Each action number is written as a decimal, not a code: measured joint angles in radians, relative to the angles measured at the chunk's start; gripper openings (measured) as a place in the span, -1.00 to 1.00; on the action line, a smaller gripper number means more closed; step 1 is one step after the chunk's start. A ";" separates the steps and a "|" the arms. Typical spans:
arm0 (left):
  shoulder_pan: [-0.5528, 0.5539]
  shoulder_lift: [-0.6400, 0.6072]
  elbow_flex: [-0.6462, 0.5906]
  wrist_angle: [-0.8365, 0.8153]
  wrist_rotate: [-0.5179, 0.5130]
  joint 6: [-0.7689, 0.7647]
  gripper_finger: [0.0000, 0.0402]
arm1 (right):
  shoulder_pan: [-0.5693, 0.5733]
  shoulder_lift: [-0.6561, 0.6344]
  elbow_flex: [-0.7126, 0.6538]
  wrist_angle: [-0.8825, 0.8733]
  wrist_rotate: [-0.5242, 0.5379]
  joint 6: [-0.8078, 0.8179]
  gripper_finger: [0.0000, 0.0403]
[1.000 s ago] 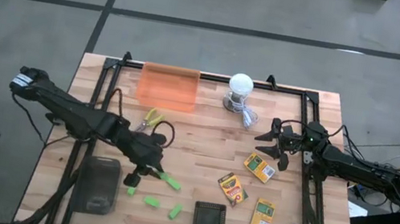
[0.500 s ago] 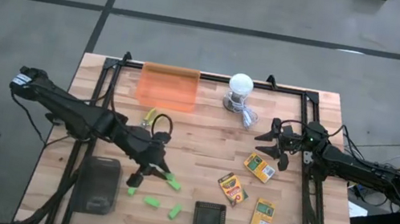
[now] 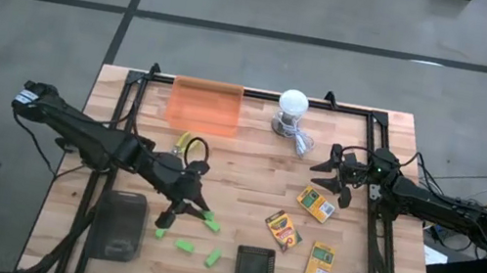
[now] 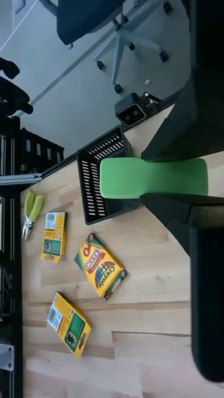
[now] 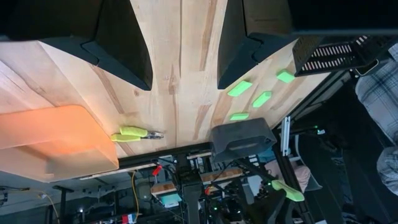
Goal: Pick & Place School Supplies
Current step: Put the green eraser into the orange bin
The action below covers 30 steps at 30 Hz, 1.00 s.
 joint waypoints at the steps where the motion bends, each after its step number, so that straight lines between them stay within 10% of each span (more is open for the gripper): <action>1: 0.000 0.000 0.000 0.000 -0.001 -0.010 -0.62 | 0.000 0.000 0.000 0.000 0.000 0.000 -0.12; 30: 0.135 -0.124 0.002 -0.390 -0.209 -0.166 -0.62 | 0.000 0.000 0.000 0.000 0.000 0.000 -0.12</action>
